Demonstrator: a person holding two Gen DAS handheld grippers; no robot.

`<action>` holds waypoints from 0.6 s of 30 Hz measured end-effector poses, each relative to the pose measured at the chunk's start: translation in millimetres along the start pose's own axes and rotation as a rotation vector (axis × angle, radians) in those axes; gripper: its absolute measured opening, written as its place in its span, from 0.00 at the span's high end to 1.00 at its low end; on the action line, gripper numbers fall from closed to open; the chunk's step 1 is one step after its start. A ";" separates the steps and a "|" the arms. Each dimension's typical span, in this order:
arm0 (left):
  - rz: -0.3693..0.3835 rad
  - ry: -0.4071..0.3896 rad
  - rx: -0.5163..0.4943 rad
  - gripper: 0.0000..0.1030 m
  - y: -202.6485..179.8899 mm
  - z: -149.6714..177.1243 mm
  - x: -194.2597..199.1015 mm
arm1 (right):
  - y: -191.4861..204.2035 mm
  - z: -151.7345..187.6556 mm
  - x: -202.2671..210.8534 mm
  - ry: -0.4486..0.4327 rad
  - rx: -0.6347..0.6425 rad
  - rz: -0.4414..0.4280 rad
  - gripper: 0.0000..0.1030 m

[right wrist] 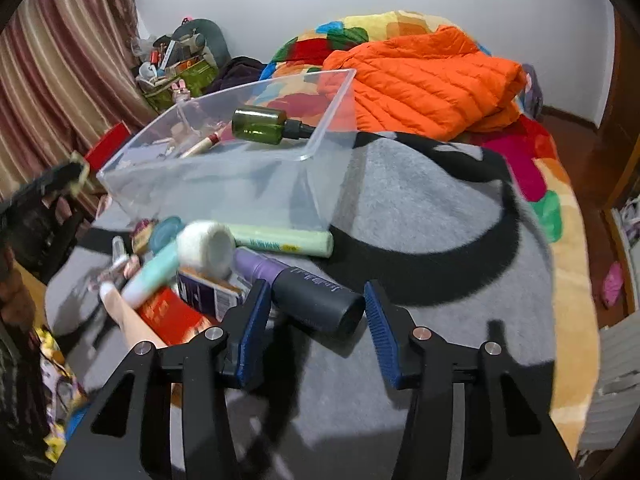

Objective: Organize objects
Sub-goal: 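Carry the compact into the box with the left tool while the right tool grasps the purple-capped black bottle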

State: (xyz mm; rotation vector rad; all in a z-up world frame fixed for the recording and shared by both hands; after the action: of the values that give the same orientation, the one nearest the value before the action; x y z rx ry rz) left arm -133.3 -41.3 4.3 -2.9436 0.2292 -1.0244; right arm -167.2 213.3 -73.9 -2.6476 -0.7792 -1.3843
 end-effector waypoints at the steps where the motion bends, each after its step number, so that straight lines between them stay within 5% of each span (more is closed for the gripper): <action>1: -0.004 -0.004 -0.001 0.65 0.4 -1.6 0.2 | -0.1 3.4 3.3 0.000 0.011 0.005 0.57; 7: -0.056 -0.007 -0.006 0.65 4.8 -15.5 -10.6 | -3.4 16.2 24.8 -0.024 0.028 0.065 0.57; 8: -0.062 -0.004 -0.006 0.65 6.1 -17.7 -14.0 | -5.0 14.7 29.8 -0.038 0.019 0.066 0.69; 10: -0.073 0.009 -0.001 0.65 8.5 -22.2 -22.0 | -7.4 9.6 38.8 -0.055 -0.002 0.044 0.76; 18: -0.094 0.105 0.003 0.65 22.3 -30.2 -61.8 | 6.4 -13.3 40.9 -0.119 0.091 0.074 0.73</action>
State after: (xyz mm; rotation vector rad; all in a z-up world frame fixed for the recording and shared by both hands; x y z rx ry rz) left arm -202.8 -53.5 -11.4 -2.9266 0.0920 -1.1907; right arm -155.1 220.8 -32.8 -2.6782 -0.7287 -1.1551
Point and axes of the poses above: each gripper's, at about its wrist camera, not at the fingertips, and x roughly against the way its jaws point, y to its left, z to its underside, the point moved 1 cm from there along -x, roughly the way its jaws point, and after that the axes turned 2 degrees about z, right-handed, at the moved point
